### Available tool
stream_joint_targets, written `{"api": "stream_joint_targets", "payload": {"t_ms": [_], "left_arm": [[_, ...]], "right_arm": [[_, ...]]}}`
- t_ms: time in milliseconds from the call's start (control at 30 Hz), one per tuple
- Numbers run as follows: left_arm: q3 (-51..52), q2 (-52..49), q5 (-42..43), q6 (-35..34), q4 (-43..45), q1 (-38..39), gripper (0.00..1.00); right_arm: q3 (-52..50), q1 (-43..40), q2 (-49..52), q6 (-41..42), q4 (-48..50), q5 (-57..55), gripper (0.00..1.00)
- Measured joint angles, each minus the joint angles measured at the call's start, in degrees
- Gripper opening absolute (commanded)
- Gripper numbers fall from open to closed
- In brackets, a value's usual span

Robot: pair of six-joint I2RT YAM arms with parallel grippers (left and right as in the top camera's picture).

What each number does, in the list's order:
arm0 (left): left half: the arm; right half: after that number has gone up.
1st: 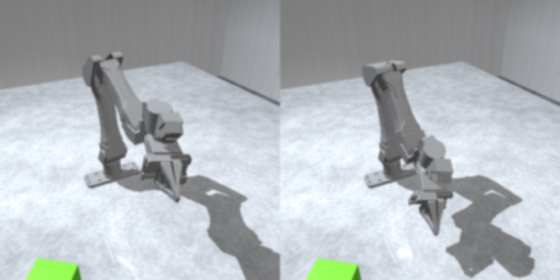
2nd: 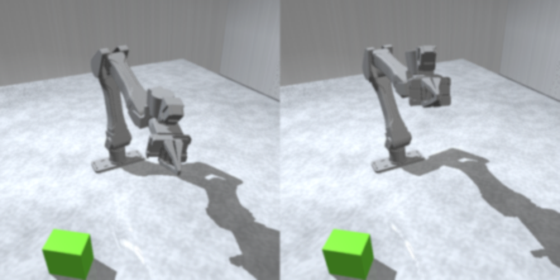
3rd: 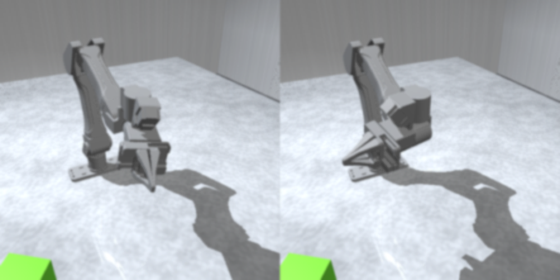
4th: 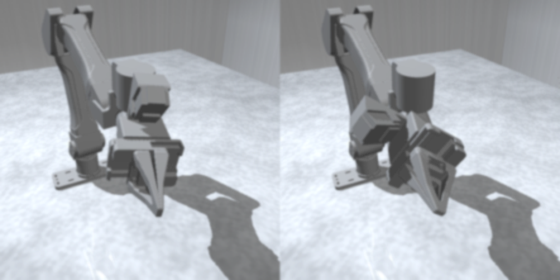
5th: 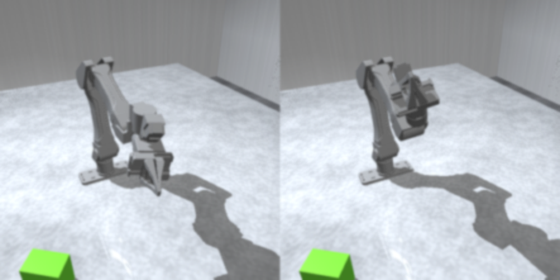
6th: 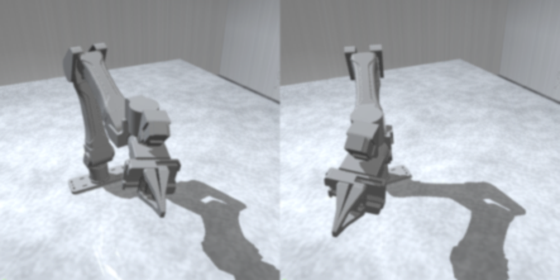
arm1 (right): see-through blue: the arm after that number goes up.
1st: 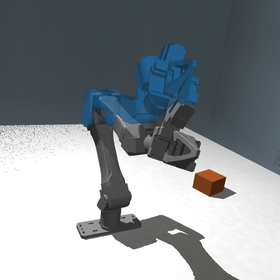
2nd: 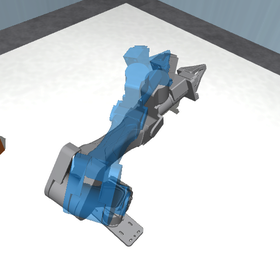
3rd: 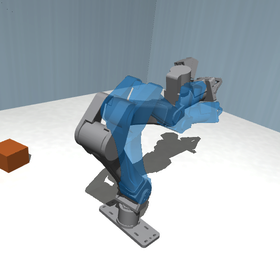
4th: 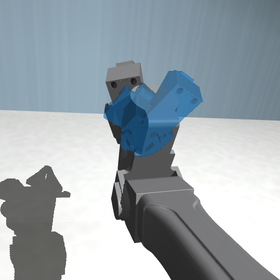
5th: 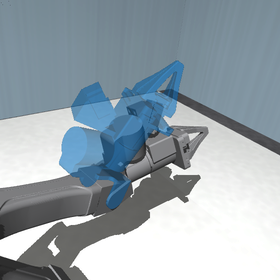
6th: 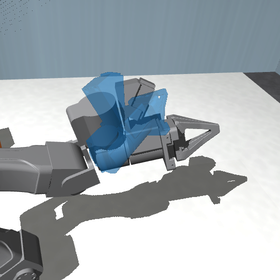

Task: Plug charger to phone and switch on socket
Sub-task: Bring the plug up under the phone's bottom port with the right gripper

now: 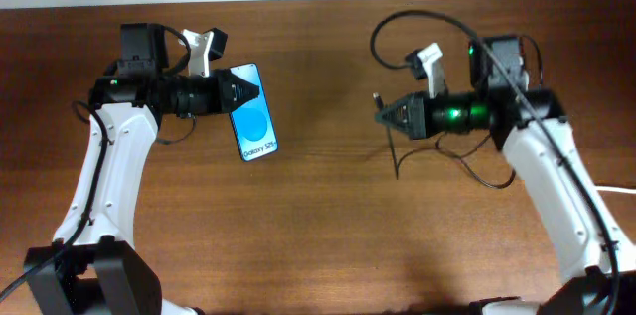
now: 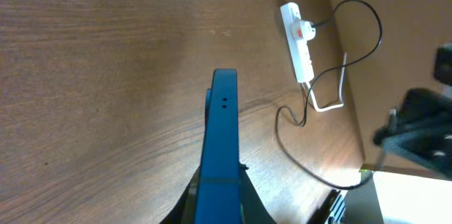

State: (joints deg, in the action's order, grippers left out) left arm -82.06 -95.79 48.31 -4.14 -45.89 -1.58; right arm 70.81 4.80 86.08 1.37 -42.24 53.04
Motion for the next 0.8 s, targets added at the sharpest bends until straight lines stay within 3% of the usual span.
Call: {"api": "stream_joint_targets", "payload": {"t_ms": [167,500,600,667,800], "left_arm": [[0.0,0.0,-0.2,0.0,0.1,0.0,0.00],[0.0,0.0,1.6,-1.9,1.2,0.0,0.00],[0.1,-1.2,11.9,-3.2,8.0,0.0,0.00],[0.1,-3.9,18.3,-5.3,12.5,0.1,0.00],[0.5,-7.2,27.9,-16.2,30.4,0.1,0.00]], "right_arm": [[-16.2,0.0,-9.0,11.5,12.2,0.9,0.05],[-36.8,0.8,-22.1,23.0,29.5,-1.2,0.05],[-38.1,7.7,-22.1,28.5,40.0,-0.8,0.04],[-38.5,13.1,-21.2,34.0,52.0,-0.3,0.04],[-39.1,19.3,-12.7,45.6,75.4,-0.2,0.04]]}}
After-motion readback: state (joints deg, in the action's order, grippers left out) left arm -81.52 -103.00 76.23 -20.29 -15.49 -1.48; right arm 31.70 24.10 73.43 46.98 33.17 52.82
